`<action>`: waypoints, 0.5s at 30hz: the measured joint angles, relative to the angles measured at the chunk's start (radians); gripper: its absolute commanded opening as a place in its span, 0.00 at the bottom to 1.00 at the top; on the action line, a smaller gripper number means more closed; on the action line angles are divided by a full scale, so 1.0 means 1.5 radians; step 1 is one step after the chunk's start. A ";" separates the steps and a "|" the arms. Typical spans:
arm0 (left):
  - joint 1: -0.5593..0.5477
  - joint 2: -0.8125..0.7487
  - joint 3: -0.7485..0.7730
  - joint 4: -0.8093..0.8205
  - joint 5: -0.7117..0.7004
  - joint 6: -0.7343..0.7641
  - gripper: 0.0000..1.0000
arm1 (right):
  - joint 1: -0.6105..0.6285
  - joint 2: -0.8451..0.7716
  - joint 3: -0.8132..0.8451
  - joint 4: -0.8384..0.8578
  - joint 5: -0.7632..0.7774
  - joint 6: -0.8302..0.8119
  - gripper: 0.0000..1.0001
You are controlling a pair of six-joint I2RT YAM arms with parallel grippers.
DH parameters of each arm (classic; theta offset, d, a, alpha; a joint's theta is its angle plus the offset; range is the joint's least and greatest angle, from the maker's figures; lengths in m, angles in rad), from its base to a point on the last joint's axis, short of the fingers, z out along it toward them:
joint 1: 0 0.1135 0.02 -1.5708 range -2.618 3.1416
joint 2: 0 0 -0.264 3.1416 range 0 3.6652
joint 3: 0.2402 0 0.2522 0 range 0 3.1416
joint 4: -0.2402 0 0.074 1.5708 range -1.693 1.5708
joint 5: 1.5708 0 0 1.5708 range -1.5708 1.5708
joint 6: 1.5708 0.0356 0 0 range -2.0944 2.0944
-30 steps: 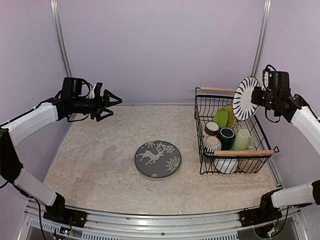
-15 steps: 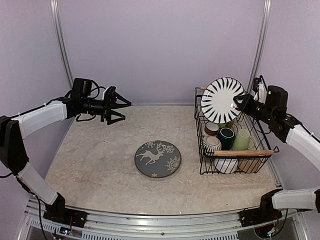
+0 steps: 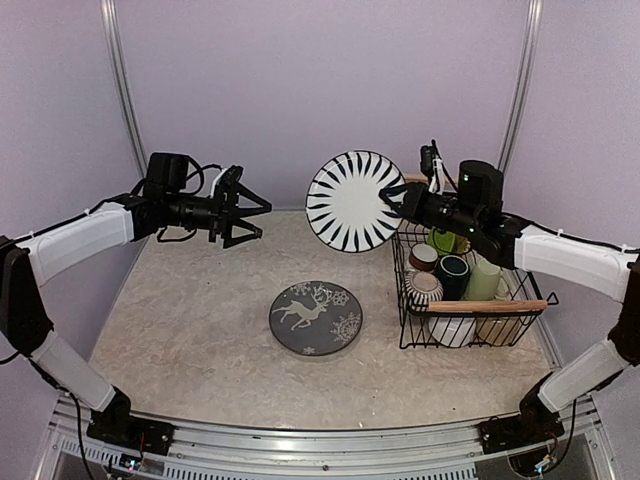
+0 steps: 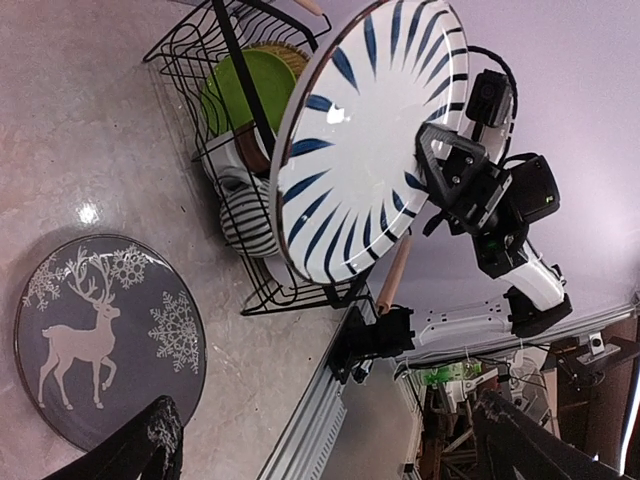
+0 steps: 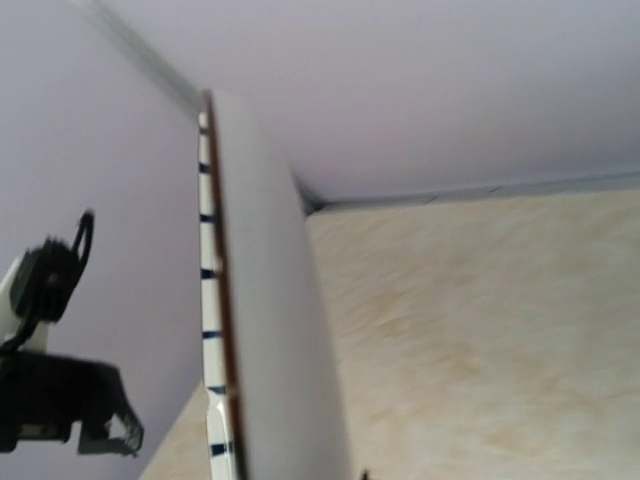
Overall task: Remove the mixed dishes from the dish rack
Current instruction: Pass from the right arm to the left
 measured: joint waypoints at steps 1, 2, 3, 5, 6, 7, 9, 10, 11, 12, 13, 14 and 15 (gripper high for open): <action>-0.001 -0.004 0.000 0.001 0.000 0.001 0.94 | 0.007 0.018 0.007 0.011 -0.008 0.005 0.00; -0.001 -0.007 0.000 0.003 0.000 0.001 0.93 | 0.017 0.039 0.016 0.024 -0.017 0.013 0.00; -0.001 -0.009 0.000 0.005 0.000 0.002 0.93 | 0.025 0.058 0.024 0.036 -0.026 0.021 0.00; -0.001 -0.009 0.000 0.005 -0.002 0.003 0.89 | 0.038 0.093 0.038 0.061 -0.042 0.036 0.00; 0.000 -0.009 -0.001 0.005 -0.002 0.003 0.87 | 0.042 0.106 0.043 0.068 -0.049 0.042 0.00; 0.001 -0.009 -0.002 0.005 -0.002 0.003 0.84 | 0.048 0.122 0.050 0.077 -0.057 0.050 0.00; 0.003 -0.009 -0.003 0.006 -0.002 0.001 0.80 | 0.056 0.148 0.064 0.097 -0.069 0.066 0.00; 0.004 -0.009 -0.003 0.006 -0.003 0.000 0.79 | 0.060 0.160 0.070 0.107 -0.076 0.072 0.00; 0.005 -0.009 -0.003 0.006 -0.004 0.000 0.77 | 0.064 0.171 0.075 0.118 -0.083 0.080 0.00; 0.006 -0.009 -0.003 0.006 -0.005 0.000 0.74 | 0.067 0.178 0.080 0.125 -0.089 0.086 0.00; 0.007 -0.009 -0.003 0.006 -0.006 -0.002 0.71 | 0.071 0.187 0.086 0.135 -0.094 0.093 0.00; 0.009 -0.009 -0.004 0.004 -0.005 -0.004 0.68 | 0.074 0.195 0.092 0.138 -0.093 0.096 0.00; 0.012 -0.009 -0.003 0.005 -0.004 -0.007 0.64 | 0.075 0.201 0.097 0.143 -0.096 0.100 0.00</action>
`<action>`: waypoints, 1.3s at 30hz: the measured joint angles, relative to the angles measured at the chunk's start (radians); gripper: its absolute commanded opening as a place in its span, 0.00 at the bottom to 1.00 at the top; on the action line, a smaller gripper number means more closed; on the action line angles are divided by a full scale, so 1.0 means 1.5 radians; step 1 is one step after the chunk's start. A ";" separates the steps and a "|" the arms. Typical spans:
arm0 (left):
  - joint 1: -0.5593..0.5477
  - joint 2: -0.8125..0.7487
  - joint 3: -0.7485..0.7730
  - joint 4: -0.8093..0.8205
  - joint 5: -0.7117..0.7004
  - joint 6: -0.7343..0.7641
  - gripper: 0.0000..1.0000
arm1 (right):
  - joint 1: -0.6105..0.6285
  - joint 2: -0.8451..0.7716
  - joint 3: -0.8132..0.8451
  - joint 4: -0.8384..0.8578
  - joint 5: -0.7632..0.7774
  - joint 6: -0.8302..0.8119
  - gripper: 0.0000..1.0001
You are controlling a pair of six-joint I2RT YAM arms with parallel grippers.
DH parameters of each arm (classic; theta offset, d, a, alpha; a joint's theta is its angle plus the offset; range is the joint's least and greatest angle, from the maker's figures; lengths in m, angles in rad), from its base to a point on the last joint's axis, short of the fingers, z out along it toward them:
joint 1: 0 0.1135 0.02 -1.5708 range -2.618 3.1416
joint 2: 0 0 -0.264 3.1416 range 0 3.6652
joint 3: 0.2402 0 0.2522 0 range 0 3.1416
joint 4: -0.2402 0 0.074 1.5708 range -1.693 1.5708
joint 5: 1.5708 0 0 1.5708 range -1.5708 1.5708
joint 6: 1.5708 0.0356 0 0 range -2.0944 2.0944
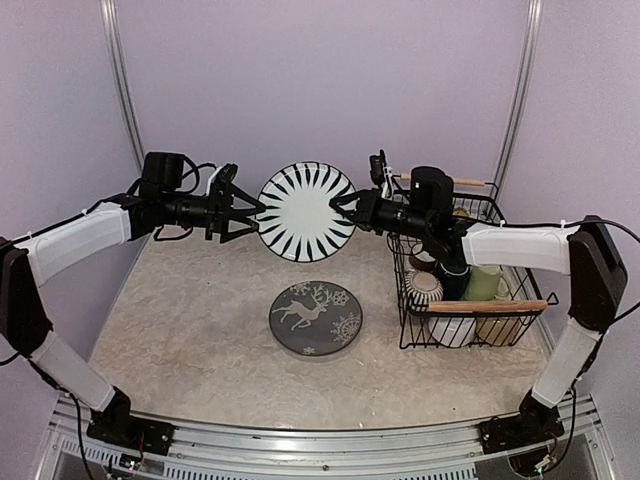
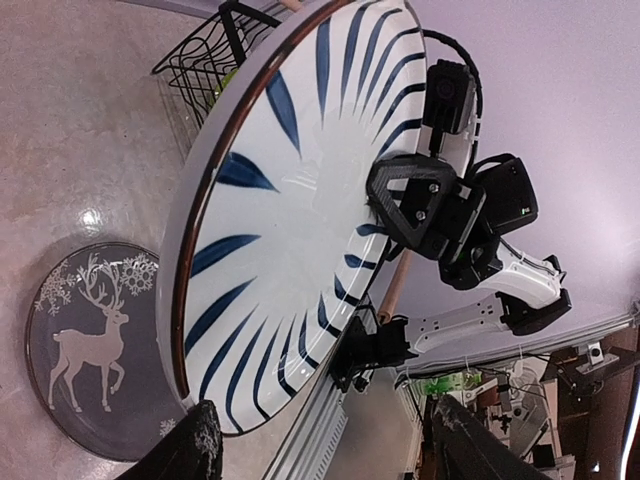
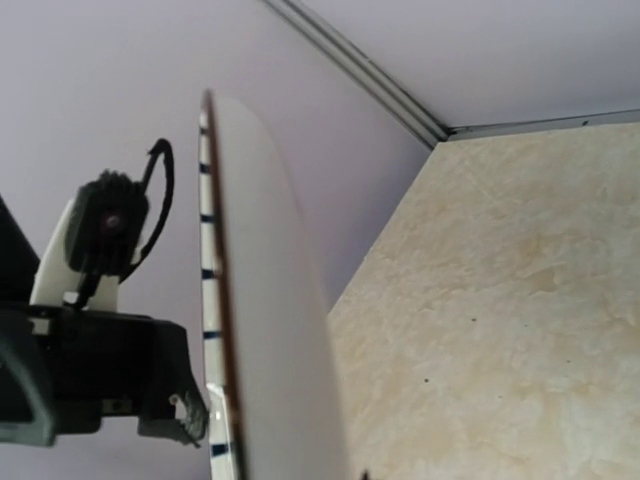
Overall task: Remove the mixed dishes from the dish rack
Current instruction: Pass from the right arm to the left
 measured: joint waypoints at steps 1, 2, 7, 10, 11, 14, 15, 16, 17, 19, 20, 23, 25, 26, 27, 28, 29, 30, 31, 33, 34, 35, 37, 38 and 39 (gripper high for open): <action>0.003 0.002 0.000 0.002 0.002 -0.003 0.61 | 0.001 0.005 0.003 0.003 -0.003 0.002 0.00; 0.006 0.004 0.000 0.004 0.004 -0.006 0.57 | 0.003 0.009 0.007 0.006 -0.004 0.005 0.00; 0.018 0.009 0.000 0.008 0.007 -0.018 0.50 | 0.008 0.031 0.018 0.025 -0.010 0.026 0.00; 0.022 0.009 0.000 0.004 0.002 -0.017 0.58 | 0.008 0.034 0.019 0.031 -0.009 0.030 0.00; 0.022 0.009 0.000 0.003 -0.004 -0.016 0.59 | 0.008 0.034 0.019 0.029 -0.007 0.025 0.00; 0.029 0.001 -0.005 -0.012 -0.040 -0.012 0.65 | 0.009 0.031 0.019 0.001 0.011 0.005 0.00; 0.036 -0.004 -0.009 -0.018 -0.057 -0.011 0.66 | 0.010 0.027 0.019 -0.009 0.015 -0.001 0.00; 0.042 -0.007 -0.011 -0.023 -0.067 -0.011 0.67 | 0.010 0.022 0.019 -0.020 0.019 -0.008 0.00; 0.047 -0.010 -0.013 -0.026 -0.076 -0.011 0.67 | 0.011 0.017 0.019 -0.028 0.022 -0.013 0.00; 0.057 -0.012 -0.014 -0.026 -0.087 -0.011 0.67 | 0.012 0.007 0.019 -0.033 0.023 -0.019 0.00; 0.057 -0.012 -0.014 -0.026 -0.087 -0.011 0.67 | 0.012 0.005 0.021 -0.033 0.022 -0.019 0.00; 0.048 -0.012 -0.014 -0.021 -0.076 -0.014 0.64 | 0.013 0.005 0.026 -0.021 0.015 -0.014 0.00; 0.040 -0.011 -0.014 -0.015 -0.064 -0.015 0.59 | 0.013 0.007 0.026 -0.009 0.004 -0.004 0.00; 0.035 -0.010 -0.014 -0.011 -0.059 -0.016 0.56 | 0.014 0.012 0.028 0.001 -0.004 0.003 0.00; 0.032 -0.008 -0.014 -0.008 -0.055 -0.017 0.53 | 0.014 0.016 0.030 0.006 -0.009 0.008 0.00; 0.030 -0.007 -0.014 -0.004 -0.048 -0.017 0.50 | 0.016 0.022 0.034 0.013 -0.016 0.015 0.00; 0.028 -0.006 -0.014 -0.001 -0.044 -0.018 0.47 | 0.017 0.029 0.037 0.022 -0.022 0.020 0.00; 0.026 -0.005 -0.014 0.002 -0.039 -0.019 0.44 | 0.019 0.035 0.038 0.031 -0.028 0.026 0.00; 0.026 -0.004 -0.015 0.005 -0.036 -0.020 0.39 | 0.020 0.039 0.038 0.037 -0.032 0.030 0.00; 0.026 -0.003 -0.015 0.007 -0.032 -0.020 0.33 | 0.022 0.047 0.038 0.044 -0.040 0.040 0.00; 0.026 -0.003 -0.015 0.008 -0.031 -0.018 0.32 | 0.022 0.050 0.038 0.047 -0.044 0.044 0.00; 0.026 -0.002 -0.015 0.008 -0.030 -0.020 0.30 | 0.023 0.051 0.038 0.050 -0.046 0.048 0.00; 0.027 -0.001 -0.015 0.009 -0.028 -0.020 0.28 | 0.024 0.054 0.038 0.056 -0.049 0.055 0.00; 0.027 0.001 -0.015 0.010 -0.027 -0.021 0.27 | 0.024 0.055 0.038 0.063 -0.050 0.058 0.00; 0.027 0.002 -0.015 0.010 -0.026 -0.022 0.27 | 0.024 0.056 0.038 0.066 -0.050 0.061 0.00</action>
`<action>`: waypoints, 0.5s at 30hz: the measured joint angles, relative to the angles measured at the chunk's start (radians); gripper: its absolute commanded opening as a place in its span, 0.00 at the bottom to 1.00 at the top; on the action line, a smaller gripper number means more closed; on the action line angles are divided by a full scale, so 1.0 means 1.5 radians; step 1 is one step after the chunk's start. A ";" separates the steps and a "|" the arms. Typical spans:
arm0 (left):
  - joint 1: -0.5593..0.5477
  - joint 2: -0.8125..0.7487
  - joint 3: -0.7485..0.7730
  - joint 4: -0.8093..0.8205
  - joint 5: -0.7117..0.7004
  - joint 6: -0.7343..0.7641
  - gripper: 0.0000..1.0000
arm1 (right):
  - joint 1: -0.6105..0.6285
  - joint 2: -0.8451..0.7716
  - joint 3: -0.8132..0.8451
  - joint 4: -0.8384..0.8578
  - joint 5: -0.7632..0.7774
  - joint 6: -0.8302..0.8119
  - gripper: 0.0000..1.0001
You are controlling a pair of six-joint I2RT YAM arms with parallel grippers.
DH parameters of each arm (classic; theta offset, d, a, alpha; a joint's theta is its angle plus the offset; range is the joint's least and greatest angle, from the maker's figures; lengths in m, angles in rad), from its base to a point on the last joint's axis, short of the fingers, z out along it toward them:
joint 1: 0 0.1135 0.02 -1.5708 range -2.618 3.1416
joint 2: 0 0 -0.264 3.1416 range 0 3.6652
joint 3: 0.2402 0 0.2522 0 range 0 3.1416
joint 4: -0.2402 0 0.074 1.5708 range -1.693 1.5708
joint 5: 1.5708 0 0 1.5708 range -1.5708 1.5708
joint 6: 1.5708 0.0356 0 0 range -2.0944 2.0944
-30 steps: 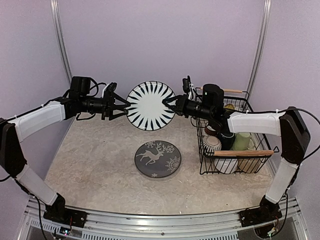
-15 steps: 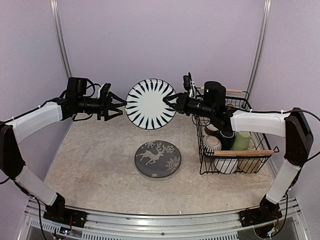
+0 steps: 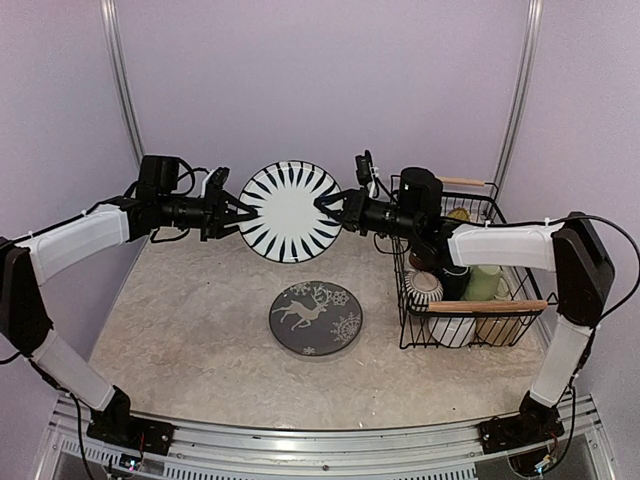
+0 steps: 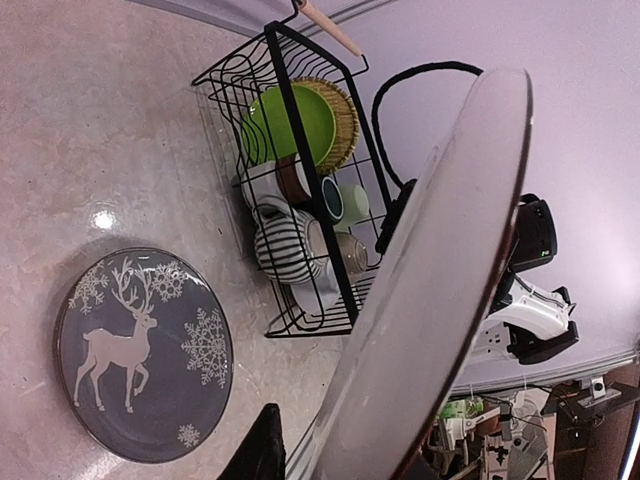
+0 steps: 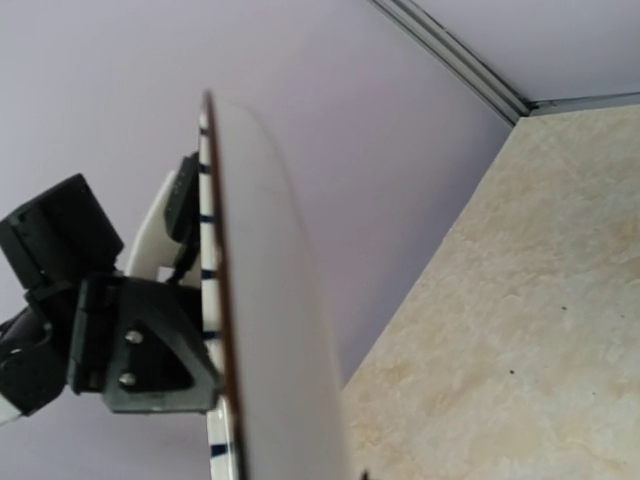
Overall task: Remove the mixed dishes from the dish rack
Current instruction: Pass from the right arm to the left
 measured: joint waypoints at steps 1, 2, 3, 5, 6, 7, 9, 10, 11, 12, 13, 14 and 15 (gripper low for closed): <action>0.000 0.002 0.000 0.000 0.000 0.000 0.26 | 0.001 0.002 0.000 0.005 -0.001 0.004 0.00; 0.000 0.004 0.000 0.000 0.001 0.000 0.26 | 0.001 0.004 0.000 0.011 -0.002 0.007 0.00; 0.001 0.005 0.000 0.000 0.002 0.000 0.26 | 0.002 0.007 0.000 0.015 -0.002 0.009 0.00; 0.001 0.008 0.000 0.000 0.002 -0.002 0.21 | 0.002 0.015 0.000 0.022 -0.005 0.015 0.00; 0.001 0.009 0.000 0.000 0.003 -0.003 0.18 | 0.003 0.020 0.000 0.026 -0.007 0.017 0.00; 0.001 0.010 0.000 -0.001 0.002 -0.004 0.14 | 0.003 0.025 0.000 0.031 -0.009 0.022 0.00; 0.004 0.014 -0.002 0.000 0.002 0.006 0.06 | 0.003 0.031 0.003 0.032 -0.008 0.032 0.00; 0.004 0.015 -0.002 0.001 -0.001 0.022 0.01 | 0.003 0.033 0.007 0.025 -0.007 0.043 0.04; 0.004 0.016 -0.003 0.004 0.000 0.041 0.00 | 0.002 0.034 0.008 0.018 -0.007 0.058 0.10; 0.004 0.016 -0.003 0.006 0.001 0.055 0.00 | 0.000 0.034 0.010 0.013 -0.009 0.069 0.18; 0.005 0.016 -0.003 0.005 0.000 0.058 0.00 | -0.001 0.034 0.012 0.009 -0.010 0.064 0.27; 0.005 0.018 -0.003 0.006 0.005 0.053 0.00 | -0.001 0.034 0.013 0.010 -0.009 0.057 0.35; 0.007 0.018 -0.003 0.005 0.007 0.041 0.00 | 0.000 0.034 0.015 0.010 -0.006 0.047 0.44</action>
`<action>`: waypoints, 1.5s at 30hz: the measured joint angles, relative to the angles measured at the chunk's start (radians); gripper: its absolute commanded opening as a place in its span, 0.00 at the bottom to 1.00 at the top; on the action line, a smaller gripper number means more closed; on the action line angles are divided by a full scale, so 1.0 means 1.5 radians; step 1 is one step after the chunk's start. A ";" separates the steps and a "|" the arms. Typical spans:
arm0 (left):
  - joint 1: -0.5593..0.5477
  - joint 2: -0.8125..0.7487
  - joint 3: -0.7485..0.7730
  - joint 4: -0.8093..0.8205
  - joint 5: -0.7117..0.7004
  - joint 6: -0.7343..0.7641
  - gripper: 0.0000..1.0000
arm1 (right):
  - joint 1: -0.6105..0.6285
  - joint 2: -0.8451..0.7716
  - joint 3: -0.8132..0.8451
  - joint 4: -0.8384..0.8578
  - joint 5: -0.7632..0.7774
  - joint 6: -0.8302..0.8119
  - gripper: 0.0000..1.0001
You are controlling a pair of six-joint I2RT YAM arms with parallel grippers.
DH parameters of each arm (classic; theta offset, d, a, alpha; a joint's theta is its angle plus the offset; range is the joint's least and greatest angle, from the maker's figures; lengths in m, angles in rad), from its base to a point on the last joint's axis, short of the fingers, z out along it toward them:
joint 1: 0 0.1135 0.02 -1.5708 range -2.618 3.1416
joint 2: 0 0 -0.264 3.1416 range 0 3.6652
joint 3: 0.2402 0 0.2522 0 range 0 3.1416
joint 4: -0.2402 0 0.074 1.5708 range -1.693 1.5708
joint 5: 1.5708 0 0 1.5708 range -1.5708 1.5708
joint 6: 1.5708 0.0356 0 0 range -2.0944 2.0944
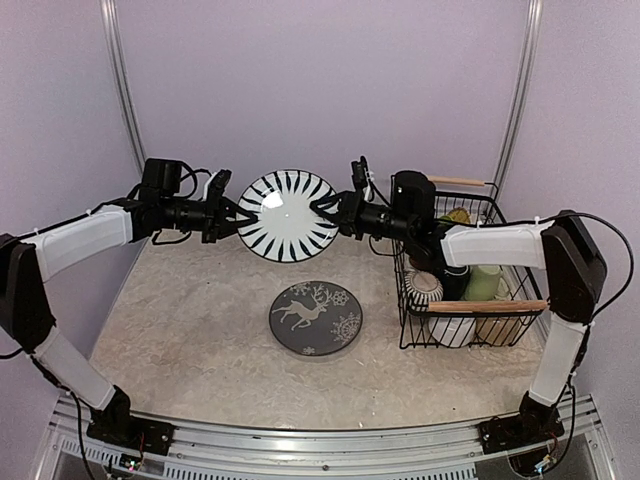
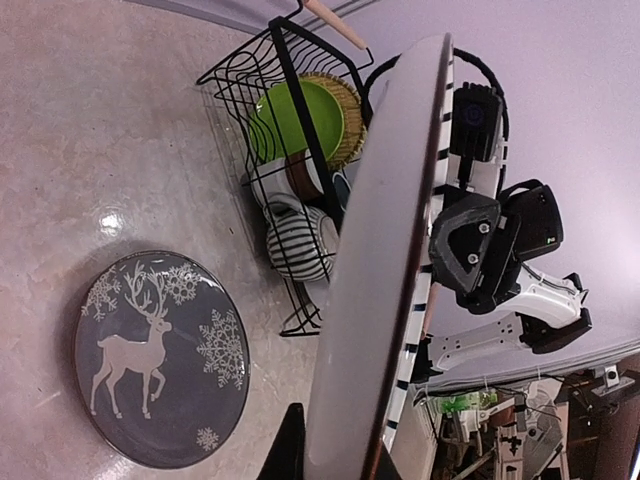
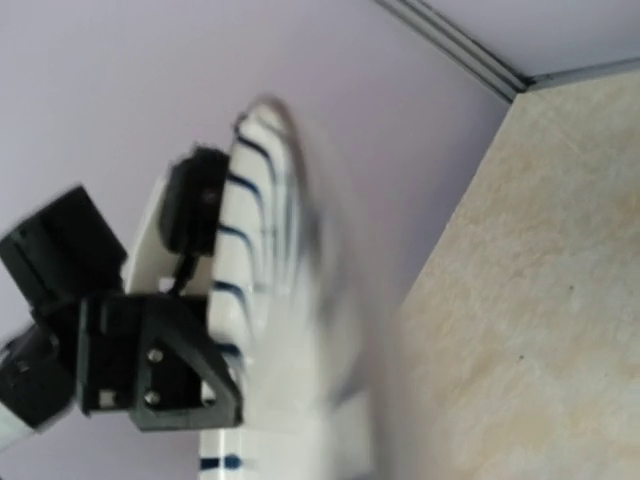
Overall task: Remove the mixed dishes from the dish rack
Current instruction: Pass from the right arm to the left, then place the plate on the plate.
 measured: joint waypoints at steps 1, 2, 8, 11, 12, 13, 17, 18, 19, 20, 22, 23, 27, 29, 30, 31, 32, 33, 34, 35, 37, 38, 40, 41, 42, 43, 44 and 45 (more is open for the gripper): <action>0.000 0.002 0.000 -0.002 0.002 -0.011 0.00 | 0.001 -0.001 0.001 -0.002 0.006 -0.005 0.52; 0.000 0.003 0.000 -0.004 0.000 -0.017 0.00 | 0.002 -0.003 0.001 -0.004 0.011 -0.021 0.61; 0.002 0.011 -0.002 -0.021 -0.003 -0.042 0.00 | -0.003 -0.052 -0.013 -0.058 0.066 -0.091 0.92; 0.001 0.013 -0.002 -0.038 -0.011 -0.047 0.00 | -0.010 -0.094 -0.024 -0.094 0.102 -0.124 0.99; 0.001 0.017 -0.001 -0.048 -0.015 -0.048 0.00 | -0.015 -0.114 -0.027 -0.115 0.122 -0.142 1.00; -0.001 0.024 0.001 -0.060 -0.018 -0.047 0.00 | -0.019 -0.128 -0.029 -0.129 0.136 -0.151 1.00; -0.013 0.070 0.014 -0.106 -0.038 -0.047 0.00 | -0.030 -0.200 -0.031 -0.220 0.244 -0.199 1.00; -0.019 0.081 0.016 -0.115 -0.043 -0.047 0.00 | -0.032 -0.215 -0.033 -0.239 0.271 -0.206 1.00; -0.026 0.092 0.016 -0.123 -0.048 -0.047 0.00 | -0.033 -0.234 -0.037 -0.262 0.302 -0.212 1.00; -0.032 0.101 0.016 -0.130 -0.052 -0.047 0.00 | -0.035 -0.253 -0.042 -0.283 0.329 -0.215 1.00; -0.049 0.117 0.016 -0.145 -0.062 -0.048 0.00 | -0.044 -0.290 -0.056 -0.316 0.367 -0.219 1.00; -0.058 0.123 0.016 -0.151 -0.066 -0.050 0.00 | -0.050 -0.311 -0.067 -0.328 0.385 -0.223 1.00; -0.084 0.134 0.013 -0.155 -0.077 -0.057 0.00 | -0.062 -0.367 -0.109 -0.342 0.417 -0.238 1.00; -0.093 0.139 0.012 -0.155 -0.078 -0.060 0.00 | -0.063 -0.391 -0.132 -0.341 0.421 -0.247 1.00; -0.097 0.143 0.012 -0.155 -0.077 -0.061 0.00 | -0.063 -0.397 -0.139 -0.339 0.421 -0.249 1.00; -0.099 0.150 0.012 -0.154 -0.077 -0.062 0.00 | -0.063 -0.404 -0.145 -0.338 0.421 -0.252 1.00; -0.101 0.157 0.012 -0.154 -0.077 -0.063 0.00 | -0.063 -0.408 -0.150 -0.335 0.421 -0.255 1.00; -0.102 0.165 0.012 -0.153 -0.077 -0.064 0.00 | -0.063 -0.409 -0.151 -0.334 0.420 -0.258 1.00; -0.102 0.174 0.012 -0.154 -0.077 -0.065 0.00 | -0.063 -0.409 -0.151 -0.331 0.418 -0.260 1.00; -0.104 0.184 0.012 -0.154 -0.077 -0.066 0.00 | -0.063 -0.409 -0.151 -0.330 0.417 -0.262 1.00; -0.105 0.204 0.012 -0.155 -0.078 -0.068 0.00 | -0.063 -0.409 -0.151 -0.326 0.415 -0.265 1.00; -0.106 0.212 0.012 -0.155 -0.078 -0.068 0.00 | -0.063 -0.409 -0.151 -0.325 0.414 -0.266 1.00; -0.110 0.224 0.012 -0.156 -0.079 -0.070 0.00 | -0.063 -0.409 -0.151 -0.324 0.412 -0.267 1.00; -0.112 0.229 0.012 -0.155 -0.078 -0.071 0.00 | -0.063 -0.408 -0.151 -0.324 0.411 -0.267 1.00; -0.113 0.233 0.012 -0.155 -0.078 -0.072 0.00 | -0.063 -0.408 -0.151 -0.323 0.411 -0.267 1.00; -0.115 0.237 0.012 -0.155 -0.077 -0.073 0.00 | -0.063 -0.407 -0.151 -0.323 0.410 -0.268 1.00; -0.116 0.239 0.012 -0.155 -0.077 -0.074 0.00 | -0.063 -0.406 -0.151 -0.323 0.409 -0.268 1.00; -0.117 0.241 0.012 -0.155 -0.077 -0.076 0.00 | -0.063 -0.405 -0.151 -0.322 0.409 -0.268 1.00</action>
